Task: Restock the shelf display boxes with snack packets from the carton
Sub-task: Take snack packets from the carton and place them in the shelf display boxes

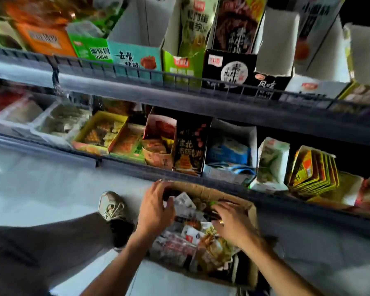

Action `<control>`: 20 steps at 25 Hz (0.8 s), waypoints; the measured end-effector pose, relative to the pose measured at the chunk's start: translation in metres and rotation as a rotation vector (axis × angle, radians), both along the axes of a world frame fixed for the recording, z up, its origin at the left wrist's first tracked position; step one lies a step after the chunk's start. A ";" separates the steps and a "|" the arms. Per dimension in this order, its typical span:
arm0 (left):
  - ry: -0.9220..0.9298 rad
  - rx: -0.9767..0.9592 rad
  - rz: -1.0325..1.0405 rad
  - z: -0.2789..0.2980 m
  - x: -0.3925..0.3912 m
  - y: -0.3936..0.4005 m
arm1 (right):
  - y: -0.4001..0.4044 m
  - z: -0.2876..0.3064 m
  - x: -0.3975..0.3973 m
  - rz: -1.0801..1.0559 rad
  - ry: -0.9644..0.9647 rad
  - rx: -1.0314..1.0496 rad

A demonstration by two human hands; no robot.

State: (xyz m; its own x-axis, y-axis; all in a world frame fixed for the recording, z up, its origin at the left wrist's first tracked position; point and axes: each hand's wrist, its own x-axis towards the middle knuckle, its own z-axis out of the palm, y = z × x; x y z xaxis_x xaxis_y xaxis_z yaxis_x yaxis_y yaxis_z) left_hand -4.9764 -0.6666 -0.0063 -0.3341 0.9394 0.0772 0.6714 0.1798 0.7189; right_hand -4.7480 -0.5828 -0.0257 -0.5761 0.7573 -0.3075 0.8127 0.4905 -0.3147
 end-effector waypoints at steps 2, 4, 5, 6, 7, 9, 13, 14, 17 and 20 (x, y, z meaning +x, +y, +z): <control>0.030 -0.243 -0.204 -0.058 0.001 -0.037 | -0.019 -0.031 0.016 0.058 -0.140 -0.165; -0.070 -0.360 -0.275 -0.086 -0.006 -0.055 | -0.022 -0.042 0.021 0.131 -0.211 -0.173; -0.075 -0.386 -0.260 -0.096 -0.011 -0.058 | -0.020 -0.043 0.019 0.129 -0.223 -0.149; -0.057 -0.408 -0.222 -0.099 -0.014 -0.056 | -0.016 -0.044 0.015 0.102 -0.209 -0.131; 0.031 -0.427 -0.173 -0.097 -0.014 -0.049 | -0.013 -0.045 0.011 0.075 -0.189 -0.132; 0.083 -0.445 -0.103 -0.093 -0.013 -0.023 | -0.012 -0.050 0.001 0.077 -0.162 -0.159; -0.079 -0.587 -0.057 -0.111 -0.014 0.027 | -0.018 -0.064 -0.004 0.166 -0.228 -0.156; -0.094 -0.607 -0.073 -0.120 -0.017 0.032 | -0.017 -0.067 -0.005 0.154 -0.226 -0.159; -0.026 -0.594 -0.200 -0.137 -0.022 0.031 | -0.010 -0.068 -0.005 0.096 -0.183 -0.206; -0.022 -0.505 -0.155 -0.149 -0.015 0.023 | -0.004 -0.071 -0.001 0.054 -0.162 -0.234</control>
